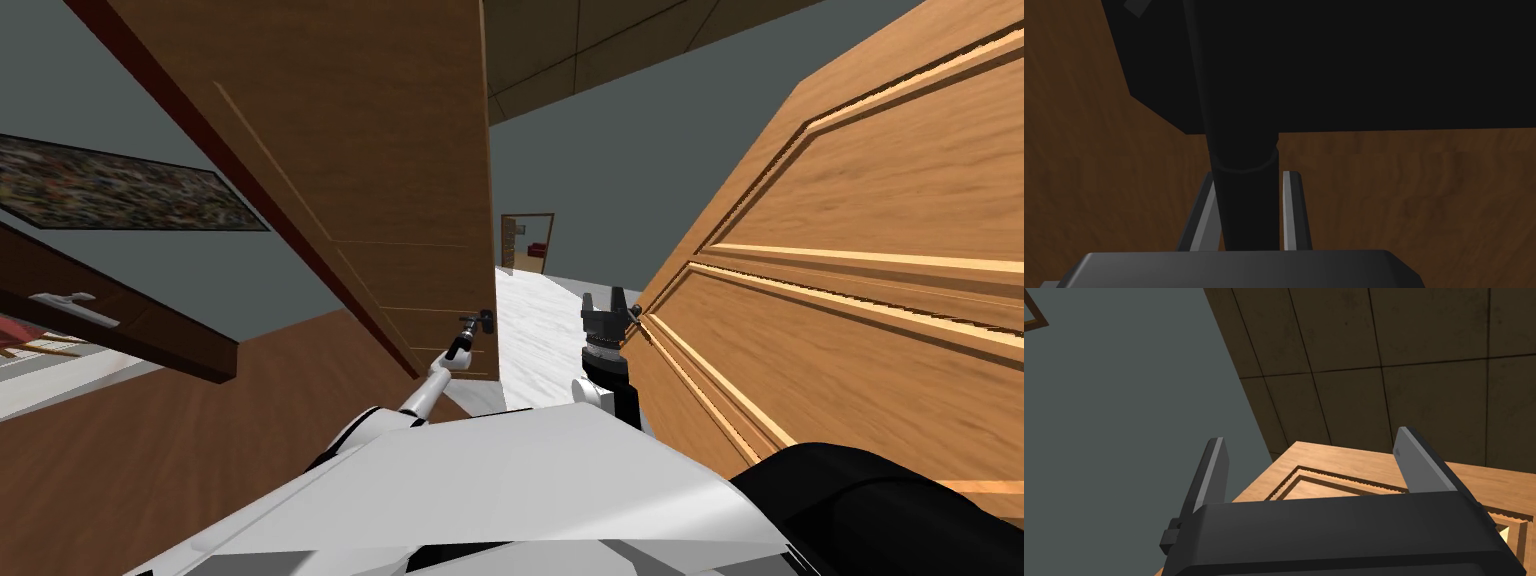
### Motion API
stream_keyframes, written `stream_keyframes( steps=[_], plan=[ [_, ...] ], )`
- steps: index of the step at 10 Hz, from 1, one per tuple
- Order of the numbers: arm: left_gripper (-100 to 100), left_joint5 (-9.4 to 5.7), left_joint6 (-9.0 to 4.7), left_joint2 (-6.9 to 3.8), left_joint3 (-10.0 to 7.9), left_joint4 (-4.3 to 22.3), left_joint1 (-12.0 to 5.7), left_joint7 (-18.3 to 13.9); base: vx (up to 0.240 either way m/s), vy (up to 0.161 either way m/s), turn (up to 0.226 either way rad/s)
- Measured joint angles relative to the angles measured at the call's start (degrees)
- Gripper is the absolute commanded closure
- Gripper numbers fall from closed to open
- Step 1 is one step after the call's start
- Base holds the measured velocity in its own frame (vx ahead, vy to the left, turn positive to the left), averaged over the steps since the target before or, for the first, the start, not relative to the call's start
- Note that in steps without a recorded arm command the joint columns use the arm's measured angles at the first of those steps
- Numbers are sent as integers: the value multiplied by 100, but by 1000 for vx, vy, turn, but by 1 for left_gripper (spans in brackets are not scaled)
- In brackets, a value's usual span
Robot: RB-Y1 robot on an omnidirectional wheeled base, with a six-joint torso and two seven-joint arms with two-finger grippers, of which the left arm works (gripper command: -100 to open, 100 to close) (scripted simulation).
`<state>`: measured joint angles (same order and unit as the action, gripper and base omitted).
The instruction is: Push the door open
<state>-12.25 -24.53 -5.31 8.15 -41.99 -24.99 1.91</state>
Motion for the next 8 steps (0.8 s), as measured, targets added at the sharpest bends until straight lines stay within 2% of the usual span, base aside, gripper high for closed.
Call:
stream_keyframes(
  steps=[1, 2, 5, 7, 8],
  plan=[
    [100, -10, 48, -5, -95, -113, 63, 38, 139, -144, 69],
    [100, -25, 48, -15, -167, -35, 3, 58, 134, -154, 43],
    [100, -51, -3, -43, -369, 17, 0, 116, 140, -147, 74],
    [100, -69, -21, -78, -450, 85, -49, 116, 83, -56, 46],
    [100, -77, 1, -82, -481, 50, -15, 127, 162, -70, 53]
  ],
)
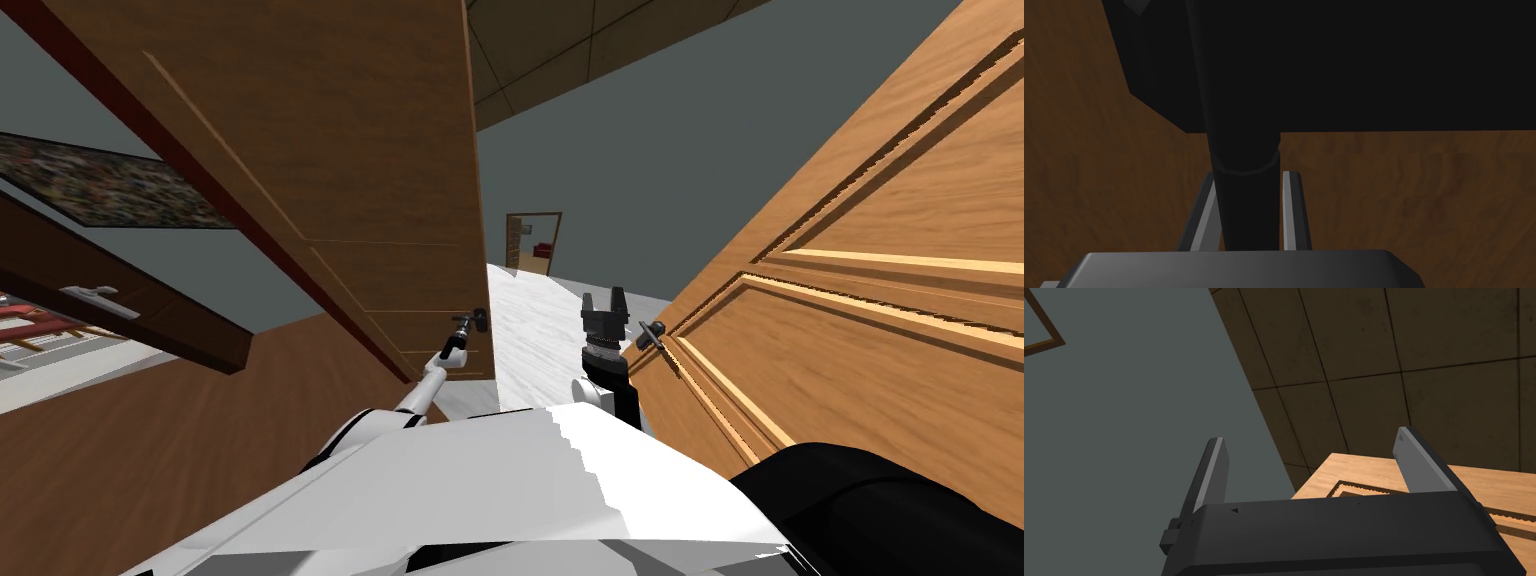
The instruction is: Push the door open
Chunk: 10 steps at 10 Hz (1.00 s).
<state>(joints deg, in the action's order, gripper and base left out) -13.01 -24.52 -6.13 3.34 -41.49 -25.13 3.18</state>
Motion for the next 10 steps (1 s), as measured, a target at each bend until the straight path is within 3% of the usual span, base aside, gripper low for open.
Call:
stream_keyframes(
  steps=[4, 7, 8, 10],
  plan=[
    [100, -40, -90, -49, -146, 208, -54, 18, 172, -80, 42],
    [100, -79, 13, -104, -316, 62, 12, 84, 190, -112, 74],
    [100, -92, -72, -136, -369, 178, -25, 82, 186, -115, 67],
    [100, -123, -83, -173, -508, 160, 22, 125, 202, -129, 76]
  ],
)
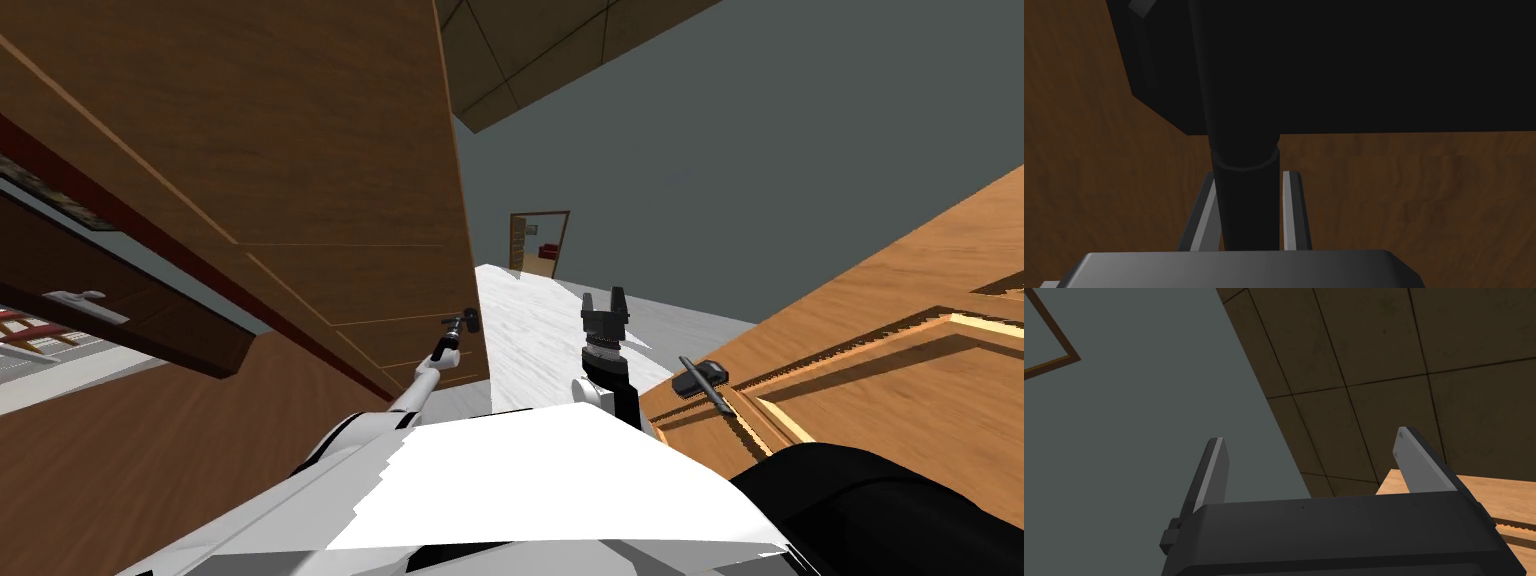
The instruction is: Push the door open
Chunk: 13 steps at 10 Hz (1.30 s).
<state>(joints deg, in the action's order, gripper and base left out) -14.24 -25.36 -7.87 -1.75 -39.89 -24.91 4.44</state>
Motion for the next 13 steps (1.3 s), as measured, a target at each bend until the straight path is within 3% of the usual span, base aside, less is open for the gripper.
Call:
stream_keyframes(
  steps=[2, 4, 5, 7, 10, 12, 13],
  plan=[
    [100, -35, -110, -76, -130, 230, -92, 5, 170, -106, 69],
    [100, -62, 13, -118, -248, -9, 8, 56, 152, -108, 66],
    [100, -81, -13, -134, -329, 122, -61, 86, 191, -135, 80],
    [100, -114, 52, -166, -491, -49, 88, 157, 166, -115, 80],
    [100, -154, -159, -310, -609, 382, -108, 99, 147, -92, 54],
    [100, -179, -34, -306, -745, 120, 9, 199, 137, -107, 77],
    [100, -193, -76, -343, -797, 268, -48, 205, 168, -113, 66]
  ],
)
